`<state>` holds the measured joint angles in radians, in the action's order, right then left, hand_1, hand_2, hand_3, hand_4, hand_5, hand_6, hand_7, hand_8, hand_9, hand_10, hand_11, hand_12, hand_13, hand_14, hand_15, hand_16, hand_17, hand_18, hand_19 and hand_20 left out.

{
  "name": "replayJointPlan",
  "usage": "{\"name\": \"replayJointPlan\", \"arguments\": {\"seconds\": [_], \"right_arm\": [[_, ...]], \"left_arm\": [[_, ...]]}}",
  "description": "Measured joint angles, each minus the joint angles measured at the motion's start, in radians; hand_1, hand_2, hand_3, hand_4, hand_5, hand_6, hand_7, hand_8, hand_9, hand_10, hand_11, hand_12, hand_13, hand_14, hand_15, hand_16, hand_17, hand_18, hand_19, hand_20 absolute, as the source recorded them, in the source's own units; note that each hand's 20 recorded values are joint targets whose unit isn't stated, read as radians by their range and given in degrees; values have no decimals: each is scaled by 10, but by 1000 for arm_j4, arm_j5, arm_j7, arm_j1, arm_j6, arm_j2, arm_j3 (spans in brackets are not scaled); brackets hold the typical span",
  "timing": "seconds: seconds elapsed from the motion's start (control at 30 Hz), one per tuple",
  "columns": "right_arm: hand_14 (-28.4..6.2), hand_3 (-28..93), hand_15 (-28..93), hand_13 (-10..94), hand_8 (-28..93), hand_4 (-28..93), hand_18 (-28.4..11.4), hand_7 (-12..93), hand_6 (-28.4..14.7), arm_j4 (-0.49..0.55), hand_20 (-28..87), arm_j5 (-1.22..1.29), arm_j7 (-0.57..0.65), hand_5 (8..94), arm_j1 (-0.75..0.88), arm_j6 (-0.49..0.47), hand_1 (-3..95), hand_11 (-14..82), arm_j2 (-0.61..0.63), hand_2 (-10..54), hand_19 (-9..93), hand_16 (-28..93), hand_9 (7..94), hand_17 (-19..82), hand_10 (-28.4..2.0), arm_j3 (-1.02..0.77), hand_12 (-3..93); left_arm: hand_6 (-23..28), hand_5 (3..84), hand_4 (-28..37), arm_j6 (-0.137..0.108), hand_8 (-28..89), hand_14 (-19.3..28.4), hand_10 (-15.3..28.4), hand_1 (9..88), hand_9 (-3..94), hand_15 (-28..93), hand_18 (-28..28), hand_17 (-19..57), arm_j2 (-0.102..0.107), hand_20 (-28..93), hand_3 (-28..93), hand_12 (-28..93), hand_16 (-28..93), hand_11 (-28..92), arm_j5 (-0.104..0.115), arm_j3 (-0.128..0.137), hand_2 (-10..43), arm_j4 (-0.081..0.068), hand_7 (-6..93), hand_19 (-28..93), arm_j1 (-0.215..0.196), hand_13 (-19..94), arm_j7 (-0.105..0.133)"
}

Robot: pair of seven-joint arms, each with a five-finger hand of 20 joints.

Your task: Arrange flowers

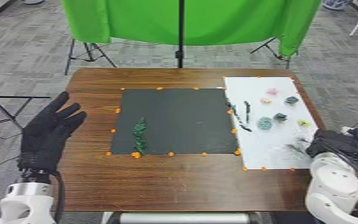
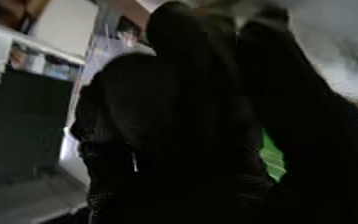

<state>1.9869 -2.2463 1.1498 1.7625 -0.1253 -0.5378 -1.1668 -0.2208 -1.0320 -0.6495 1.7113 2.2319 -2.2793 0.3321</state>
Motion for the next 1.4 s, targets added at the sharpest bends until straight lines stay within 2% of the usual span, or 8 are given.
{"name": "replayJointPlan", "arguments": {"seconds": [0.17, 0.37, 0.6, 0.7, 0.8, 1.03, 1.27, 1.4], "right_arm": [[-75, 693, 687, 842, 56, -283, -223, 184, -12, 13, 372, -8, -1, 893, 24, 59, 547, 390, -4, -95, 932, 197, 922, 484, -106, -14, 199], [-73, 697, 695, 849, 63, -283, -225, 179, -16, 115, 400, -57, -7, 900, 36, 116, 549, 395, -18, -95, 932, 202, 928, 493, -105, -34, 202], [-75, 700, 702, 853, 68, -283, -229, 175, -21, 205, 424, -50, -61, 906, -196, 124, 544, 402, -83, -95, 932, 205, 933, 500, -106, 173, 204], [-75, 699, 704, 855, 69, -283, -230, 175, -22, 174, 429, -47, -115, 909, -339, 134, 542, 403, -152, -95, 932, 205, 934, 503, -105, 319, 203], [-75, 699, 706, 859, 71, -283, -232, 175, -20, 98, 434, -52, -157, 911, -471, 155, 539, 408, -235, -95, 932, 206, 935, 506, -105, 463, 204], [-72, 698, 712, 866, 71, -281, -233, 180, -17, -89, 448, -52, -170, 920, -711, 133, 529, 428, -420, -95, 932, 207, 937, 516, -104, 753, 203], [-71, 690, 718, 884, 63, -266, -239, 203, -14, -178, 489, -52, -170, 936, -794, -23, 501, 470, -562, -95, 932, 211, 937, 536, -107, 825, 179], [-73, 705, 719, 893, 34, -262, -243, 219, -9, -202, 506, -58, -165, 937, -800, -45, 471, 491, -596, -91, 932, 214, 937, 547, -111, 837, 168]], "left_arm": [[95, 399, -216, -1, -94, 284, 211, 264, 368, 531, 284, -87, 2, -4, 780, 101, -97, 236, 3, 0, 79, 1, 104, 613, -4, 260, 4], [95, 399, -216, -8, -94, 284, 211, 264, 368, 530, 284, -87, 12, -4, 780, 101, -98, 236, 12, 9, 79, 7, 104, 614, -21, 261, 13], [95, 399, -216, -11, -93, 284, 211, 264, 368, 529, 284, -87, 14, -4, 779, 101, -98, 235, 12, 31, 80, 18, 103, 615, -40, 260, 14], [95, 399, -215, -11, -93, 284, 211, 264, 368, 530, 284, -87, 12, -5, 779, 101, -98, 235, 9, 36, 80, 20, 103, 615, -41, 260, 8], [95, 399, -216, -9, -93, 284, 211, 265, 368, 530, 284, -87, 3, -5, 778, 101, -98, 235, 3, 38, 81, 20, 103, 615, -36, 260, -10], [95, 399, -215, -9, -93, 284, 211, 264, 368, 529, 284, -87, -7, -8, 780, 101, -99, 236, -4, 36, 80, 20, 103, 612, -18, 260, -34], [96, 399, -215, -8, -93, 284, 211, 264, 369, 529, 284, -87, -8, -10, 781, 101, -99, 237, -9, 36, 78, 20, 103, 611, -4, 261, -56], [96, 401, -215, -5, -93, 284, 212, 264, 369, 529, 284, -88, -11, -11, 782, 101, -98, 237, -14, 36, 78, 19, 103, 610, 4, 261, -69]]}}
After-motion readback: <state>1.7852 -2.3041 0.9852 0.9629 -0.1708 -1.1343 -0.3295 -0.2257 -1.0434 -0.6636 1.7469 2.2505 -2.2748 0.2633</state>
